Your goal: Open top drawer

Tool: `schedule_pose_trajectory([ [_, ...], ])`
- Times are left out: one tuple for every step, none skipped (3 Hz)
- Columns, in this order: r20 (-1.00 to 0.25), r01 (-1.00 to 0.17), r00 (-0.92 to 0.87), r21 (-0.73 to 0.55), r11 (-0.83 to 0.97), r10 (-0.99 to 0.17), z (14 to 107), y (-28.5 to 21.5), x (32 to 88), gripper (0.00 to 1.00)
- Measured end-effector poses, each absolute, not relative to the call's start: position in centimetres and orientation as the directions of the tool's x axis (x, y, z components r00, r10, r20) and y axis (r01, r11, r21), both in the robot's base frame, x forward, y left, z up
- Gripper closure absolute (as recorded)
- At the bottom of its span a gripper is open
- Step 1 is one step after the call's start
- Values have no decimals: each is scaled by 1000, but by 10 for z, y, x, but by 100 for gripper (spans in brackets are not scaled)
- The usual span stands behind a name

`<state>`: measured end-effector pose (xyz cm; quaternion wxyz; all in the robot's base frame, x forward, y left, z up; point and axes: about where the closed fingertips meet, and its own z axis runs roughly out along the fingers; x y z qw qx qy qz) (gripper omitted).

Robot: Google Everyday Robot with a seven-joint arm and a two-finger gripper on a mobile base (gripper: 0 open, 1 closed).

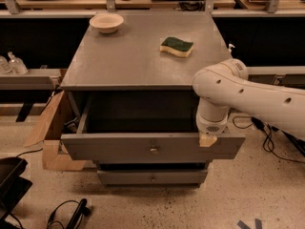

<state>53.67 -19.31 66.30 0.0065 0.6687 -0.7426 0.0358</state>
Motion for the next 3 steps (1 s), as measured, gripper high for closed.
schedule_pose_trajectory([
  [59, -995, -99, -17, 98, -993, 659, -194, 533, 100],
  [59, -995, -99, -17, 98, -993, 659, -194, 533, 100],
  [62, -996, -85, 32, 87, -994, 652, -194, 527, 100],
])
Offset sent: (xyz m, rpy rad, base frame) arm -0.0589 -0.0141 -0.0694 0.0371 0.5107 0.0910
